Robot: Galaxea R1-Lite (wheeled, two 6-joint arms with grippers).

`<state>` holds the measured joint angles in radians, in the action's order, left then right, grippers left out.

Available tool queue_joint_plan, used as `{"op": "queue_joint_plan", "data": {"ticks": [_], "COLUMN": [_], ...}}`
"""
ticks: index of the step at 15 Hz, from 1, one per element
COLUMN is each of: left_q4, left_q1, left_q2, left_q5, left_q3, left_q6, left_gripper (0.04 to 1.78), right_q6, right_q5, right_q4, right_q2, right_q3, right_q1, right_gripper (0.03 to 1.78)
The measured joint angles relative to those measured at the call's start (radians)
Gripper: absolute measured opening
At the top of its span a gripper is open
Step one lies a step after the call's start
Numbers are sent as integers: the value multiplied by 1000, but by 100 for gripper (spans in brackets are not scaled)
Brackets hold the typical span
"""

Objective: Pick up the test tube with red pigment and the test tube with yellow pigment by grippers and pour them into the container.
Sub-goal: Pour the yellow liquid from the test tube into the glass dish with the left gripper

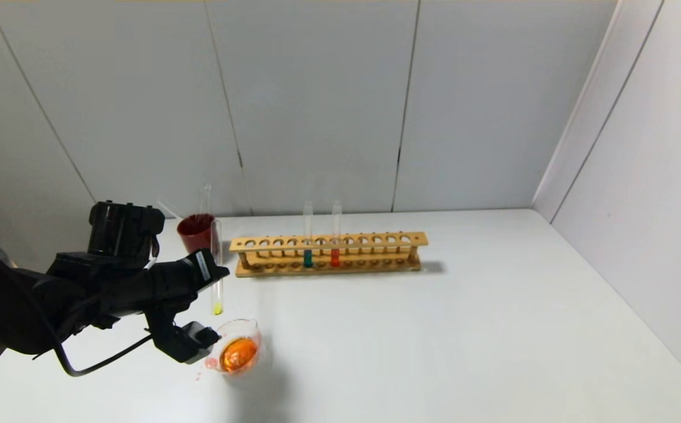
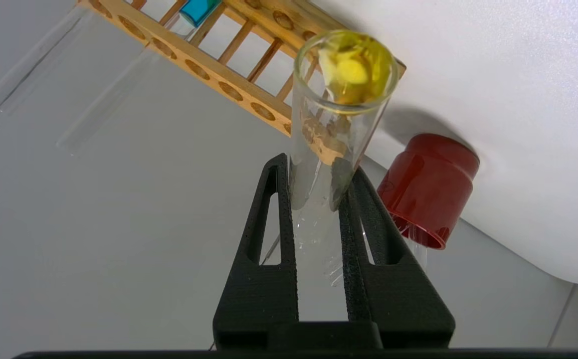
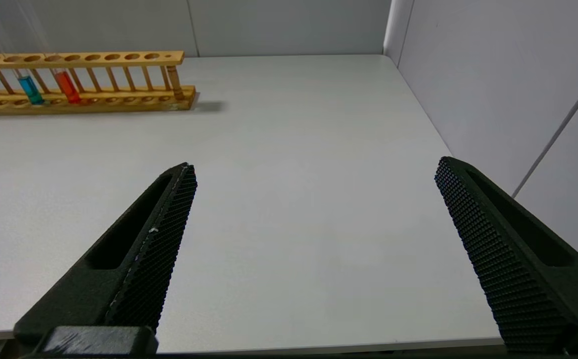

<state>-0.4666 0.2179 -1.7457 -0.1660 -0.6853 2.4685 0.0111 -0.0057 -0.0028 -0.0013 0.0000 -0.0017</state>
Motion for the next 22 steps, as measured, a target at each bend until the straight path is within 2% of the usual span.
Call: {"op": "queue_joint_plan", "data": {"ticks": [22], "left_q4": [-20], "left_q1": [9], "left_q2": [9], "left_q5": [-6], "left_q3": [15], "left_q6": [47], "left_gripper": [30], "right_q6": [0], "right_q5": [0], "right_q4": [0], "right_q2": [0], "right_q3": [0], "right_q1": [0], "right_gripper": [175]}}
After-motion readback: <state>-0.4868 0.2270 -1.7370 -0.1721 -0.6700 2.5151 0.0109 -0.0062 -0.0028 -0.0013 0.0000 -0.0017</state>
